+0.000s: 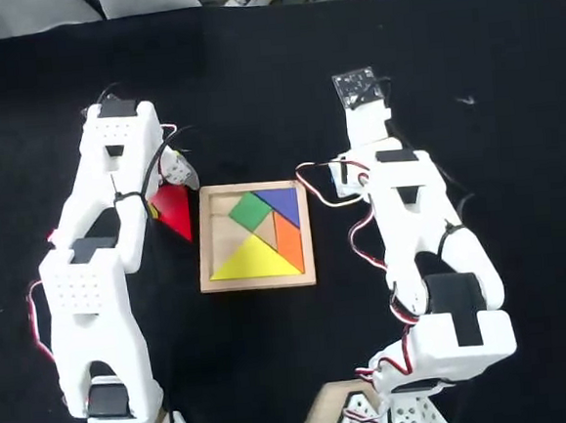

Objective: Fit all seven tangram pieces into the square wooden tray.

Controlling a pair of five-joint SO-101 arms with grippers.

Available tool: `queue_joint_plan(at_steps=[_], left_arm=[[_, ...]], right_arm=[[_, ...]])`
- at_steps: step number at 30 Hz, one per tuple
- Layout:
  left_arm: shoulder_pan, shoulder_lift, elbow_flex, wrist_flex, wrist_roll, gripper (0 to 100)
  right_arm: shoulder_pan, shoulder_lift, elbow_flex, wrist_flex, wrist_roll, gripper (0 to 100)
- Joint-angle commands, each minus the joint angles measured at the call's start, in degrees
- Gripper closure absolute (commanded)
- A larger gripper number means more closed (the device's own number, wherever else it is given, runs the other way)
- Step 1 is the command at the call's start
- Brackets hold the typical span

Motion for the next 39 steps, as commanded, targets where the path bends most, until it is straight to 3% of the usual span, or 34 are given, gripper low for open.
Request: queue_joint_plan(at_steps=[1, 12, 18, 24, 30, 39], left_arm=[[-2.24, 2.37, -1.01, 0.62, 0.0, 69], [-3.74, 9.41, -11.65, 7.03, -0.18, 69], [-1.8, 8.09, -20.79, 15.56, -0.26, 69], [-1.1, 4.92, -24.92, 15.38, 0.44, 69], [-1.45, 9.58, -26.07, 12.57, 8.79, 69], [-1.19, 16.09, -28.26, 13.98, 12.4, 69]], right_arm=[[-1.14, -0.13, -2.07, -1.14, 0.44, 98.6], [-1.14, -0.13, -1.98, -1.14, 0.44, 98.6], [-1.14, -0.13, -2.07, -1.14, 0.44, 98.6], [-1.14, -0.13, -2.07, -1.14, 0.44, 98.6], [-1.14, -0.13, -2.15, -1.14, 0.44, 98.6], [-1.23, -0.13, -2.15, -1.14, 0.44, 98.6]])
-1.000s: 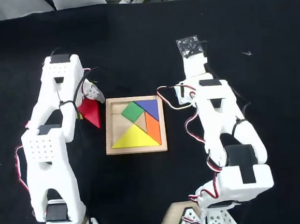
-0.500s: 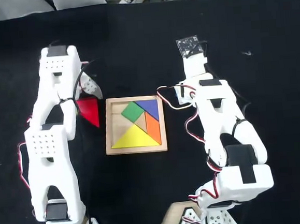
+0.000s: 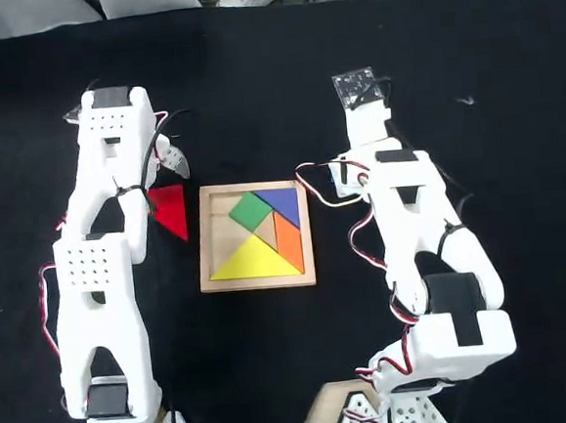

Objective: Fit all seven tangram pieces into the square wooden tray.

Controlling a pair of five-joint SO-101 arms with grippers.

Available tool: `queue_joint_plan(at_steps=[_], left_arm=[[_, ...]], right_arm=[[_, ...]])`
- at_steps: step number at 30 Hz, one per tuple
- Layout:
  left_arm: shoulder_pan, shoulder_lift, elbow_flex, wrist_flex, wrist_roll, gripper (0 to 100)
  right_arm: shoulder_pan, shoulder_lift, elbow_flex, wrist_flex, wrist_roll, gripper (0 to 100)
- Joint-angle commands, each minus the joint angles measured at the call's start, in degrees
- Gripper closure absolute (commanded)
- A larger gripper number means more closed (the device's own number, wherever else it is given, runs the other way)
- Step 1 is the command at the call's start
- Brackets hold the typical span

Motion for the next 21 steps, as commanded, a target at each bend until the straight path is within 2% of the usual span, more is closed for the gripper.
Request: queue_joint_plan(at_steps=[1, 13, 21], left_arm=[[0.92, 1.14, -2.77, 1.67, 0.79, 69], [0.31, 1.58, 1.19, 2.2, 0.18, 69], [-0.31, 0.97, 4.97, 2.2, -2.9, 69]], right_arm=[[-1.23, -0.13, -2.15, -1.14, 0.44, 98.6], [-1.23, -0.13, -2.15, -1.14, 0.44, 98.6], [-1.23, -0.13, -2.15, -1.14, 0.44, 98.6]])
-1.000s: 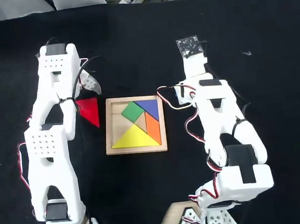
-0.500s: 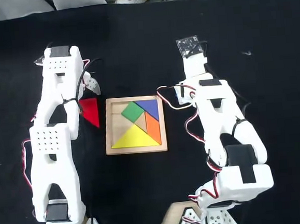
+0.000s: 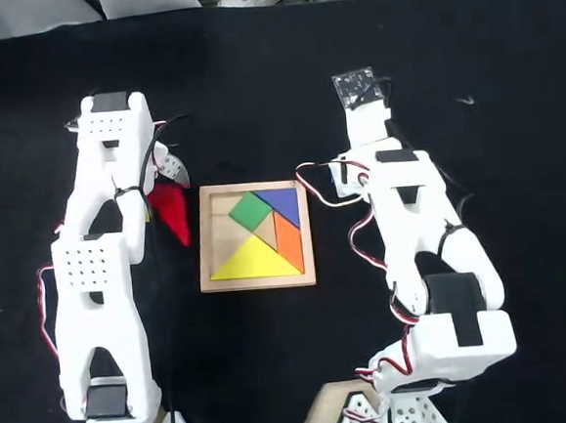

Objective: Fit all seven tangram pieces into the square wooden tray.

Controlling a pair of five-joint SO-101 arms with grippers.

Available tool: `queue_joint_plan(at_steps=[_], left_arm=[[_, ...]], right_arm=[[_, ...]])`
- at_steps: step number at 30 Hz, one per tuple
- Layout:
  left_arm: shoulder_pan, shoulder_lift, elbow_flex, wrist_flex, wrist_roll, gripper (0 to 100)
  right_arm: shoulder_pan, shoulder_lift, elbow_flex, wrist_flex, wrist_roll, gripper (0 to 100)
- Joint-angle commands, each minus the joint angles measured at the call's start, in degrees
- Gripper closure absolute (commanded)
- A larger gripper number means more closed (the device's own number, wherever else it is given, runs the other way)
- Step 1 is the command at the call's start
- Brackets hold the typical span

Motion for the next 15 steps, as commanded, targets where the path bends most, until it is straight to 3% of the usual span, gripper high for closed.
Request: queue_joint_plan(at_steps=[1, 9, 15], left_arm=[[0.04, 0.26, 1.71, 0.62, -1.14, 69], [1.98, -2.55, 3.38, 0.7, -1.14, 73], [3.56, -12.75, 5.85, 0.7, -0.79, 74]], right_arm=[[-1.23, -0.13, -2.15, -1.14, 0.44, 98.6], [-1.23, -0.13, -2.24, -1.14, 0.44, 98.6], [-1.23, -0.13, -2.24, -1.14, 0.44, 98.6]])
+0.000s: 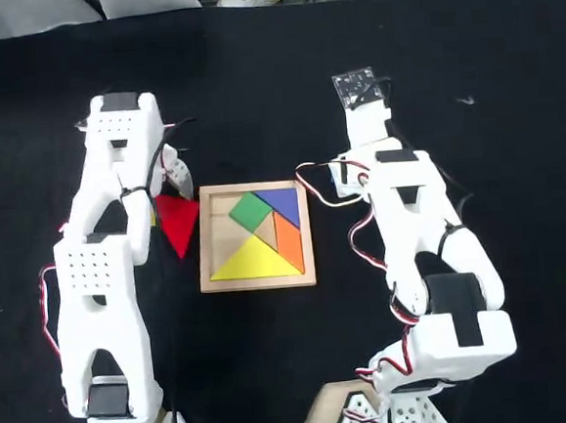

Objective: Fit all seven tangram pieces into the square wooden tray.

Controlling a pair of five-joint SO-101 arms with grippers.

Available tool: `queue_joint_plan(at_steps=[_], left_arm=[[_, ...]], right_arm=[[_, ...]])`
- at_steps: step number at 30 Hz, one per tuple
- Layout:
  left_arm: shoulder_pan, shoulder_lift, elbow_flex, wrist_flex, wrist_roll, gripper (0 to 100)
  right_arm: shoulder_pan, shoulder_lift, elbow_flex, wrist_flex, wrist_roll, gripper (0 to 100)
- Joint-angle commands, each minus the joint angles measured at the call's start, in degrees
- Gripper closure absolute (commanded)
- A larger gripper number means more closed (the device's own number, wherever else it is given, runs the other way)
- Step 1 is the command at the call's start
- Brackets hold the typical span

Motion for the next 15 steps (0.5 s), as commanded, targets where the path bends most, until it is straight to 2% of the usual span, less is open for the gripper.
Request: queue_joint_plan(at_steps=[1, 7, 15], left_arm=[[2.07, -9.85, 1.1, 0.7, -0.18, 73], [5.85, -10.99, 6.9, -1.23, -0.09, 68], [3.65, -4.13, 5.58, -1.85, -0.44, 68]], right_arm=[[-1.23, -0.13, -2.24, -1.14, 0.44, 98.6], [-1.23, -0.13, -2.24, -1.14, 0.44, 98.6], [-1.23, -0.13, -2.24, -1.14, 0.44, 98.6]])
